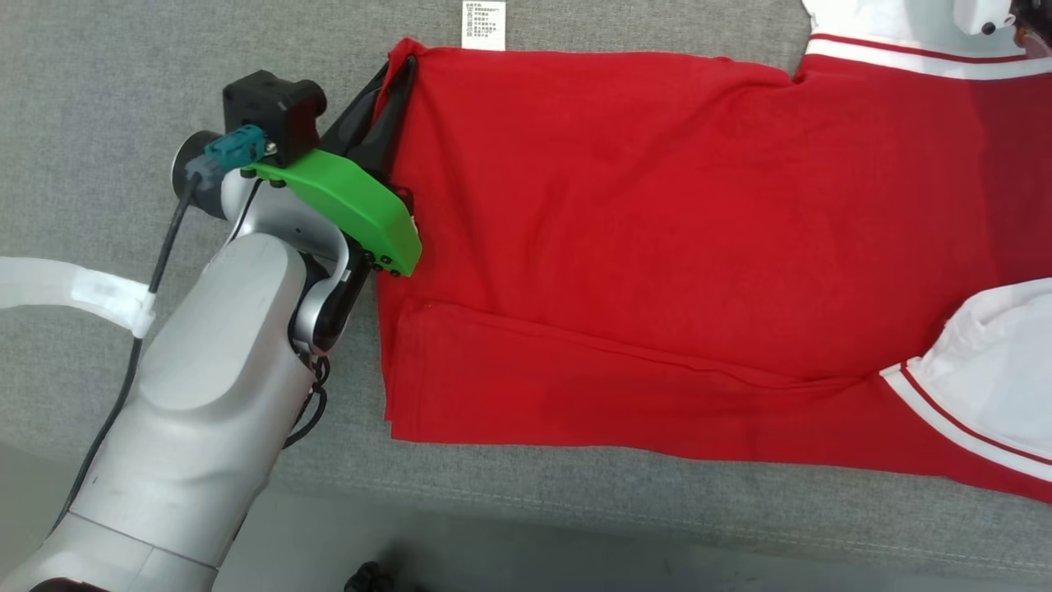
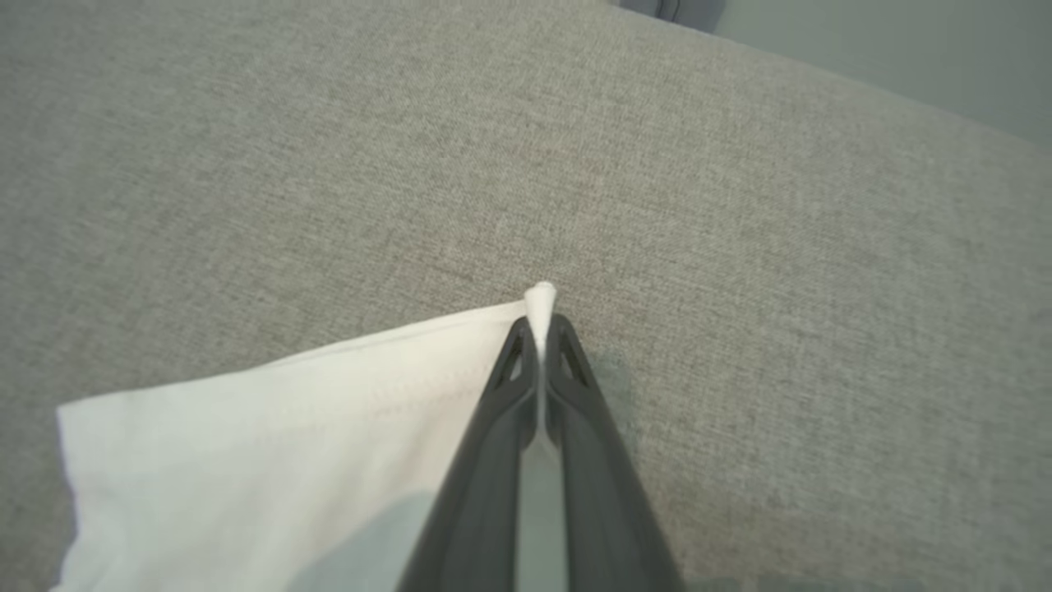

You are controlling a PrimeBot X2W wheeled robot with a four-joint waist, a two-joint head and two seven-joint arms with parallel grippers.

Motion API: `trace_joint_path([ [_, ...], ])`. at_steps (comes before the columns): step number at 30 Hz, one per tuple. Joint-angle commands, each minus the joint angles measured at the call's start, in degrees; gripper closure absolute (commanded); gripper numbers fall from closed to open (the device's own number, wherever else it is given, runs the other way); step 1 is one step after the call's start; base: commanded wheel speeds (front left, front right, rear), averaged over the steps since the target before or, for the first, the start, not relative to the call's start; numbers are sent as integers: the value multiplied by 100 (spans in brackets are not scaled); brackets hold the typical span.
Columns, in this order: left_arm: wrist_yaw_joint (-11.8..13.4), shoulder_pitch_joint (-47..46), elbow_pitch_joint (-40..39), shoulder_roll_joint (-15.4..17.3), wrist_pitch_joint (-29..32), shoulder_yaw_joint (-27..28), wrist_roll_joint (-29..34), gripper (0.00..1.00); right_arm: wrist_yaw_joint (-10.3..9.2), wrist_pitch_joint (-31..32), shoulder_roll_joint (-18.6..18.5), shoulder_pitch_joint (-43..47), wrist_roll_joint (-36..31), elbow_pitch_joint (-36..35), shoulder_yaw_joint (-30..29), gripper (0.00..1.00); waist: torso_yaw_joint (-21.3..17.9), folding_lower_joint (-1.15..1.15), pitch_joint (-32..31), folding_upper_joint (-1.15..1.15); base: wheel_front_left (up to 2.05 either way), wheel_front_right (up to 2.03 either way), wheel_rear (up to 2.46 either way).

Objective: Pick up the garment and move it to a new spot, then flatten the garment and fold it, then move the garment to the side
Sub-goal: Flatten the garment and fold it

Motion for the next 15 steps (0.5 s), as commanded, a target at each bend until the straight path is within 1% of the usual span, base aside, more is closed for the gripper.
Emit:
trace_joint_path([
  [1,-30,-100,17,48,-15,49,-93,100,-13,-52,-30,66,-14,96,43,100,-41,0,-34,0,0,0,0],
  [8,-179,129,105,168,-72,249,-425,100,-11,-713,66,248,335,-31,168,100,-252,0,-274,0,0,0,0],
  [12,-259,302,36,263,-62,351,-629,100,-11,-1042,13,454,711,-219,221,100,-413,0,-464,0,0,0,0],
  [15,-297,486,-65,402,-40,378,-724,100,-11,-1243,-81,682,1027,-493,332,100,-529,0,-606,0,0,0,0],
])
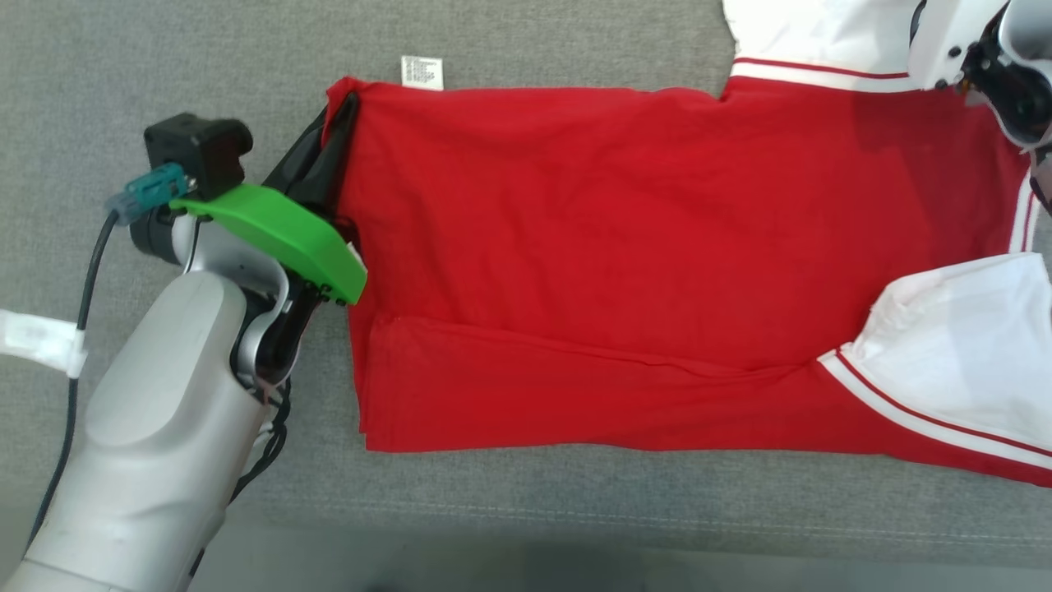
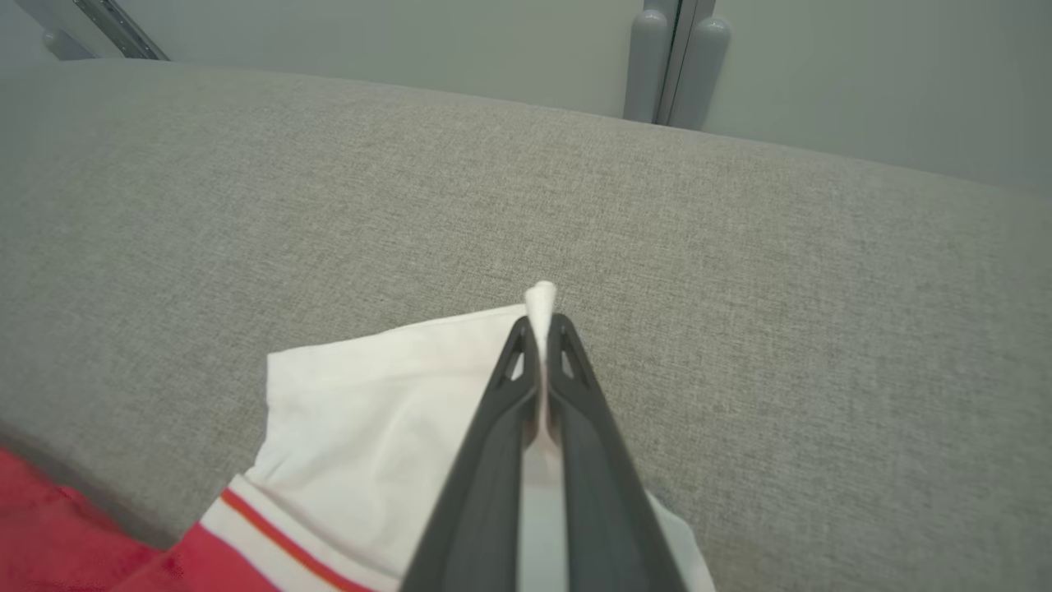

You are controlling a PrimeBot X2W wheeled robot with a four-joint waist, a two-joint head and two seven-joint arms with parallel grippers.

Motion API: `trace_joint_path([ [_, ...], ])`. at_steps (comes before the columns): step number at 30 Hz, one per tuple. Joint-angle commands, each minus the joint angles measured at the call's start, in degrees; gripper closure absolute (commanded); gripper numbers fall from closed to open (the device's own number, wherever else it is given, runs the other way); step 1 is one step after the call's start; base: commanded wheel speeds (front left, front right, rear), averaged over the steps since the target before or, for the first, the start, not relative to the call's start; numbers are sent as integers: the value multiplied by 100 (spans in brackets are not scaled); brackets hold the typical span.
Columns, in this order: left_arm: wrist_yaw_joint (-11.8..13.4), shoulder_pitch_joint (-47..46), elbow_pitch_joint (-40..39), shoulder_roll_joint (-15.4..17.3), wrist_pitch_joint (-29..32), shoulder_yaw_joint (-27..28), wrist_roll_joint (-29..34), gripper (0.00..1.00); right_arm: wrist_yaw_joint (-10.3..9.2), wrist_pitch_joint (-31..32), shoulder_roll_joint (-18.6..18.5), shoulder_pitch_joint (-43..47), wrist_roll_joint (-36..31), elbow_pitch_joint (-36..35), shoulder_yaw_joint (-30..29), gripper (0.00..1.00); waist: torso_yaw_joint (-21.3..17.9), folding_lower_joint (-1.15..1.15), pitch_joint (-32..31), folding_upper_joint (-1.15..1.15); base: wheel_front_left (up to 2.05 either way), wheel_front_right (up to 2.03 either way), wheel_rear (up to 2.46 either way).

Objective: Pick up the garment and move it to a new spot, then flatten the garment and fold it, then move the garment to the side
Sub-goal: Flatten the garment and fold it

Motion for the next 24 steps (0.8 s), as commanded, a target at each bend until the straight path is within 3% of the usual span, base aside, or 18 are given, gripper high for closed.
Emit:
trace_joint_path([
  [1,-28,127,-56,107,-18,39,-47,100,-9,-88,-90,164,108,-124,66,100,-188,0,-200,0,0,0,0],
  [10,18,912,-861,540,-151,106,-173,100,-8,-726,-757,1096,1114,-1443,342,100,-497,0,-657,0,0,0,0],
  [24,279,2250,-2201,1038,-383,339,-456,100,-8,-1500,-1506,2814,1659,-2839,-8,100,-697,0,-1071,0,0,0,0],
])
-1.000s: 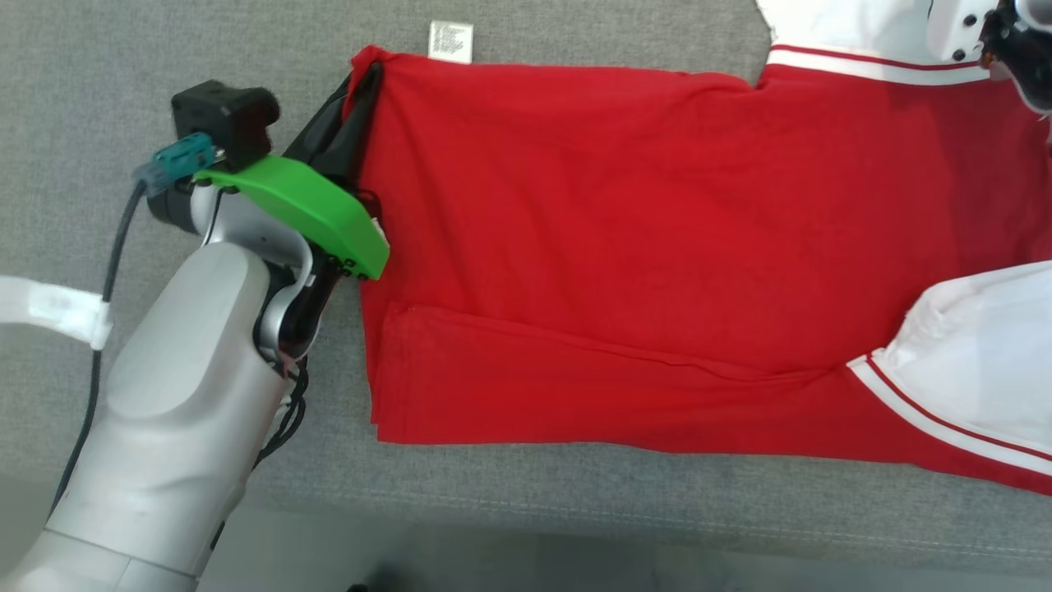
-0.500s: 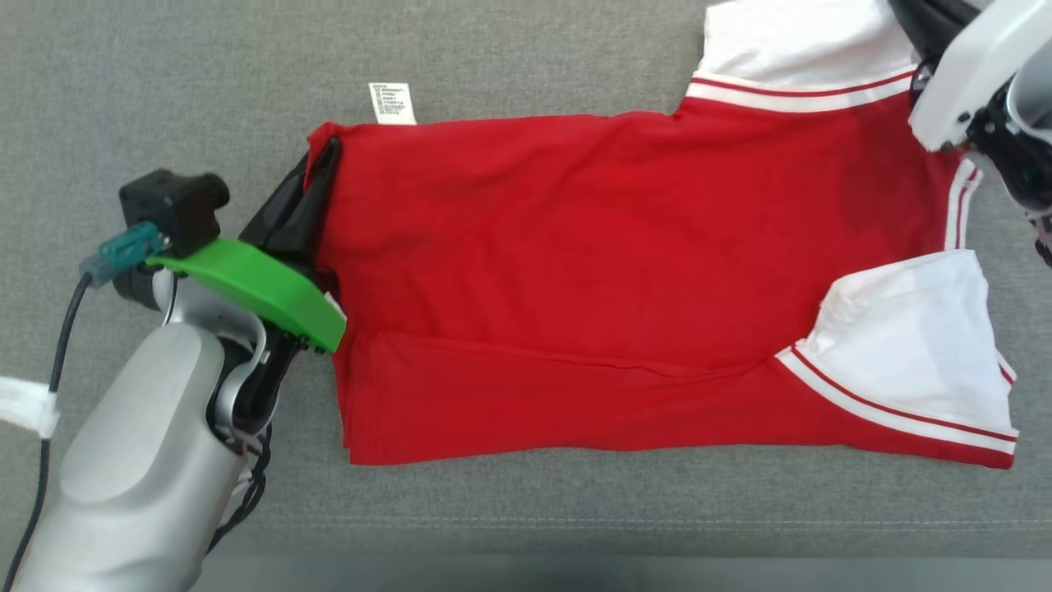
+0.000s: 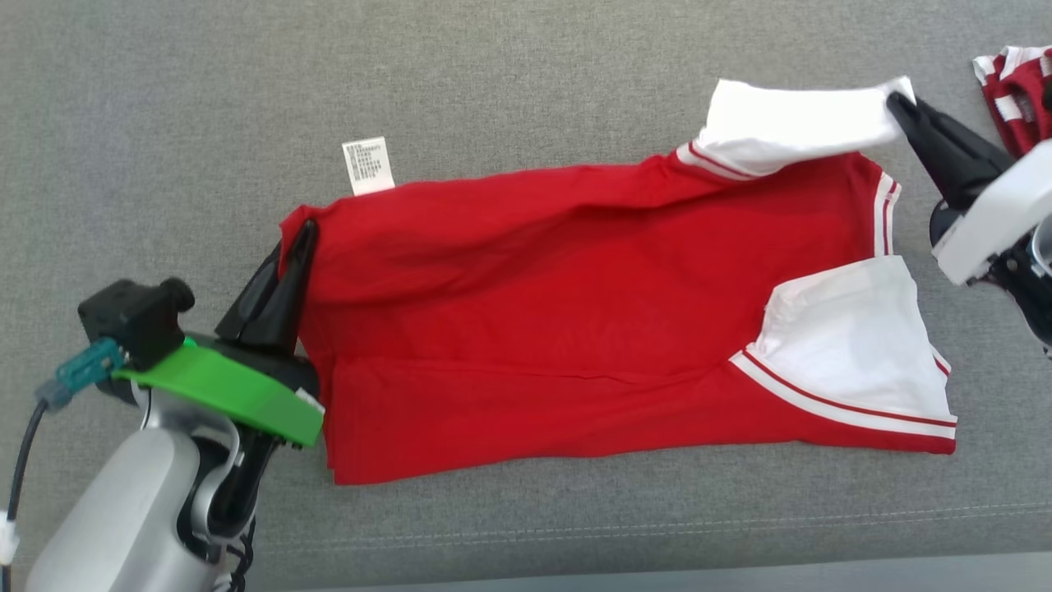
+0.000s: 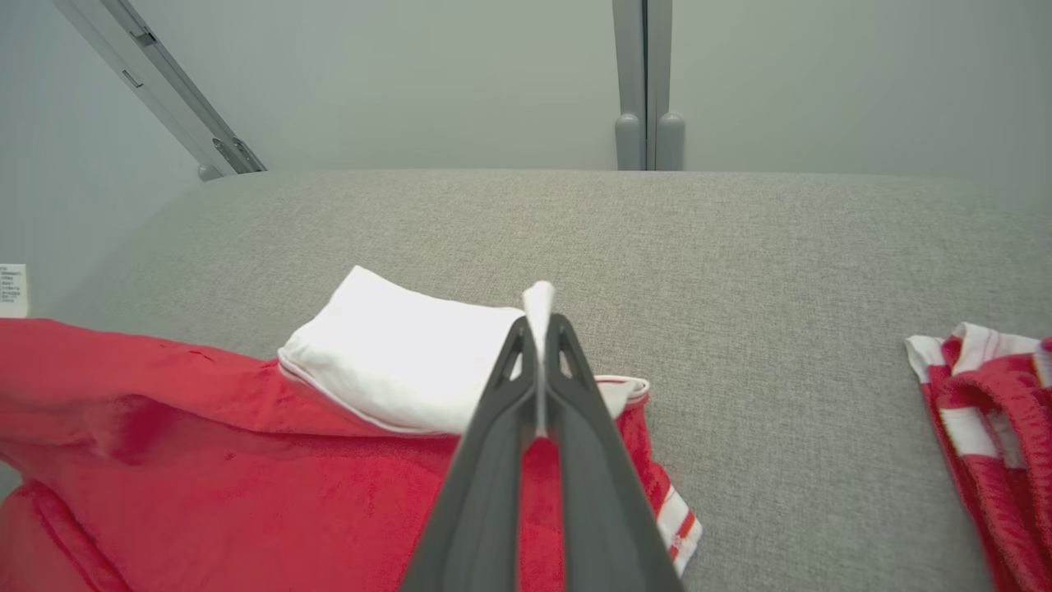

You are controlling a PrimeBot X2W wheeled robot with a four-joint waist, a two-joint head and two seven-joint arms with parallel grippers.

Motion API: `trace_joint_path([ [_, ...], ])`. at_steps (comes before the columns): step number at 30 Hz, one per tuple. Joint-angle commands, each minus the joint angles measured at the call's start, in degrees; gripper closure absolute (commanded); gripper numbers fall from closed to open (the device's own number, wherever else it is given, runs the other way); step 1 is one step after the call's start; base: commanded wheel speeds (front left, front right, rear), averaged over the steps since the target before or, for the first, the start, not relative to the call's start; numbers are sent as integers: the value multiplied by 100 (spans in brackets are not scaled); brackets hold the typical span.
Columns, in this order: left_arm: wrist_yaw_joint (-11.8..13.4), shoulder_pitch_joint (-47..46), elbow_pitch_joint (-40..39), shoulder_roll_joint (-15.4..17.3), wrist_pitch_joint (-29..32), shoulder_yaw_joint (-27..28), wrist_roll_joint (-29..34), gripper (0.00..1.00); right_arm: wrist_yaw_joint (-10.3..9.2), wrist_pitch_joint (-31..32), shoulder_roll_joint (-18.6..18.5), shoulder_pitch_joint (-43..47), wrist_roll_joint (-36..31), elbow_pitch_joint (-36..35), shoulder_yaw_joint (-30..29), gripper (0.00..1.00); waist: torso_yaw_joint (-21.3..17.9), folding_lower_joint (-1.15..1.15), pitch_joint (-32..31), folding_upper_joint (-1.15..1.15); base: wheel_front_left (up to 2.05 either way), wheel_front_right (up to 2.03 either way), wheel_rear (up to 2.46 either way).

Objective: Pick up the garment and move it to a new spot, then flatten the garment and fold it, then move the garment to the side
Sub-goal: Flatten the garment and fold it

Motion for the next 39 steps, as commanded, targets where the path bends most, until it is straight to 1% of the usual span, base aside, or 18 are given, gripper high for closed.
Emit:
trace_joint_path([
  [1,56,207,-111,69,-68,42,-62,100,-7,-84,-44,220,49,-92,-71,100,-41,0,-54,0,0,0,0],
  [7,197,703,-438,128,-187,127,-185,100,-7,-276,-121,846,67,-351,-341,100,-66,0,-108,0,0,0,0],
  [11,292,994,-477,174,-268,148,-177,100,-7,-368,-125,1348,-46,-543,-534,100,-77,0,-119,0,0,0,0],
  [16,307,1182,-289,131,-307,24,-106,100,-7,-347,4,1852,-222,-696,-706,100,-125,0,-127,0,0,0,0],
  [22,305,1305,26,75,-413,-18,-59,100,-7,-338,145,2231,-390,-844,-958,100,-213,0,-136,0,0,0,0],
  [27,323,1499,77,98,-500,13,-29,100,-7,-311,240,2549,-559,-1032,-1184,100,-255,0,-160,0,0,0,0],
  [30,338,1586,165,110,-518,-61,26,100,-7,-274,314,2732,-727,-1077,-1280,100,-269,0,-179,0,0,0,0],
  [35,291,1594,436,10,-556,-123,70,100,-7,-174,486,2934,-1076,-1016,-1277,100,-294,0,-207,0,0,0,0],
  [36,281,1594,501,-3,-561,-138,80,93,-7,-179,519,2954,-1156,-980,-1264,100,-300,0,-211,0,0,0,0],
  [37,276,1591,557,-2,-569,-156,122,49,-7,-186,552,2967,-1252,-941,-1242,100,-305,0,-217,0,0,0,0],
  [38,260,1591,592,-14,-589,-153,140,0,-7,-190,577,2983,-1347,-907,-1214,100,-305,0,-223,0,0,0,0],
  [39,248,1623,637,-46,-600,-126,113,0,-7,-217,599,3009,-1427,-872,-1197,91,-303,0,-229,0,0,0,0],
])
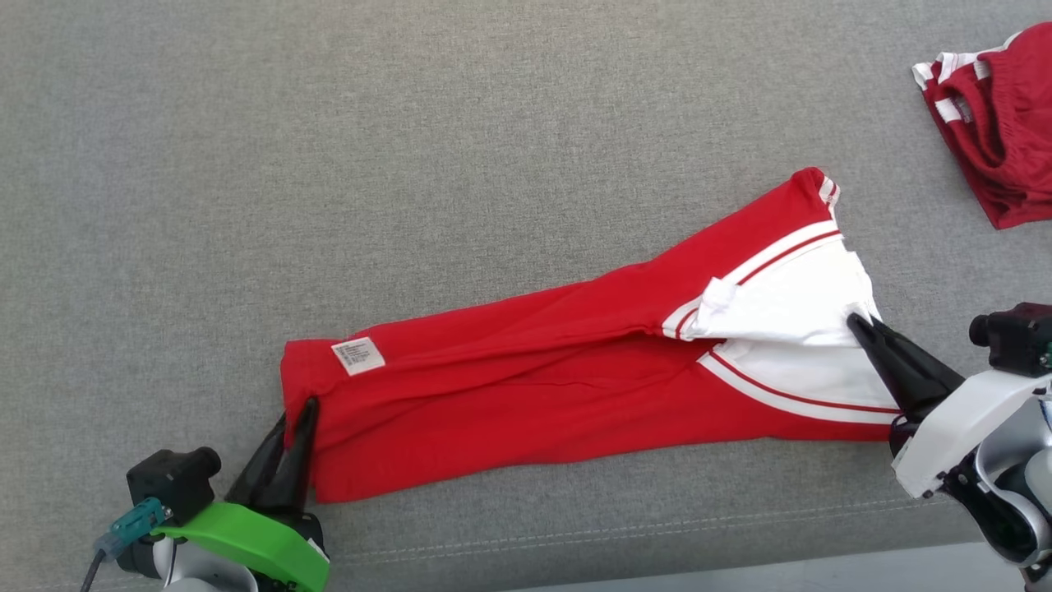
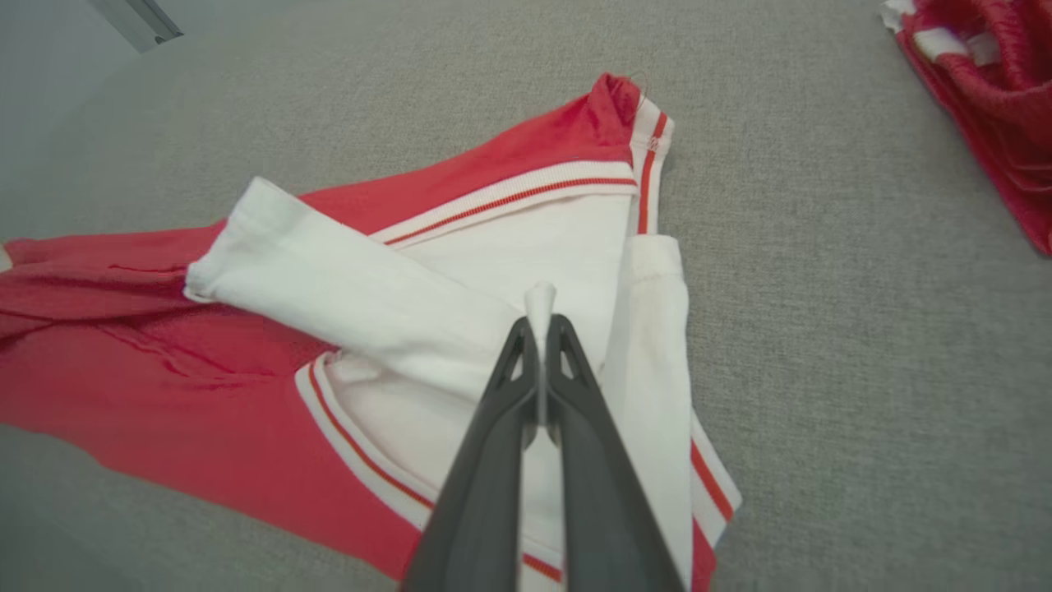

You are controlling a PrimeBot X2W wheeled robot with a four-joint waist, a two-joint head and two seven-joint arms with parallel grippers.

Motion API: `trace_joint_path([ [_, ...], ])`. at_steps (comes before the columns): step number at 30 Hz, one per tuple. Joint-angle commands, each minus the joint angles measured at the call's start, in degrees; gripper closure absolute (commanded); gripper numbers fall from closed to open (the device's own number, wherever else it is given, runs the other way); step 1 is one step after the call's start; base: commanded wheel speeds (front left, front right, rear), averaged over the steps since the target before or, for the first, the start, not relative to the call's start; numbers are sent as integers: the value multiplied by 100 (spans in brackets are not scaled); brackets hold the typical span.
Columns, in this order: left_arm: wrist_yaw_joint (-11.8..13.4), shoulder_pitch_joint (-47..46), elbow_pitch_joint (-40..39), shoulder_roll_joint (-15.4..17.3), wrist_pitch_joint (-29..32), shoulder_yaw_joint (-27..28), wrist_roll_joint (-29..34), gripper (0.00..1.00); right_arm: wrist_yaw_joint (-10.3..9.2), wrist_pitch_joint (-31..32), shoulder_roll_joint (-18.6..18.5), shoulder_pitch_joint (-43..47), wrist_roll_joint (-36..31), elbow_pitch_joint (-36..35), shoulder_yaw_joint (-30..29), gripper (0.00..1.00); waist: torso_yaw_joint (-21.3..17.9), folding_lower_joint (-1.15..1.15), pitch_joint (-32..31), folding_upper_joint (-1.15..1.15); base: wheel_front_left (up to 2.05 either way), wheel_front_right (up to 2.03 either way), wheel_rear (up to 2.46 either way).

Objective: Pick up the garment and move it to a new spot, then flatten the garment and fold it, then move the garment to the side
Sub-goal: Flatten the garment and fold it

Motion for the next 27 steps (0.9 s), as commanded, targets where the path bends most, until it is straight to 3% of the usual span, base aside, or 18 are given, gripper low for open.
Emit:
trace_joint_path([
  [1,-46,91,56,-30,-55,55,-5,0,-7,-69,54,103,-142,80,26,76,5,0,-14,0,0,0,0],
  [3,-119,178,59,-42,-91,77,-1,0,-7,-124,85,167,-240,154,49,50,16,0,-29,0,0,0,0],
  [5,-195,259,54,-39,-98,90,-1,0,-7,-197,91,215,-359,211,55,2,24,0,-47,0,0,0,0],
  [12,-276,559,-18,-24,-125,209,-106,0,-7,-319,12,396,-720,366,121,0,38,0,-111,0,0,0,0],
  [19,-122,725,-357,-139,-147,496,10,0,-7,-400,-26,612,-903,348,53,0,9,0,-231,0,0,0,0],
  [27,96,646,-693,-218,-136,460,341,0,-7,-355,64,821,-715,234,-366,0,-40,0,-532,0,0,0,0],
])
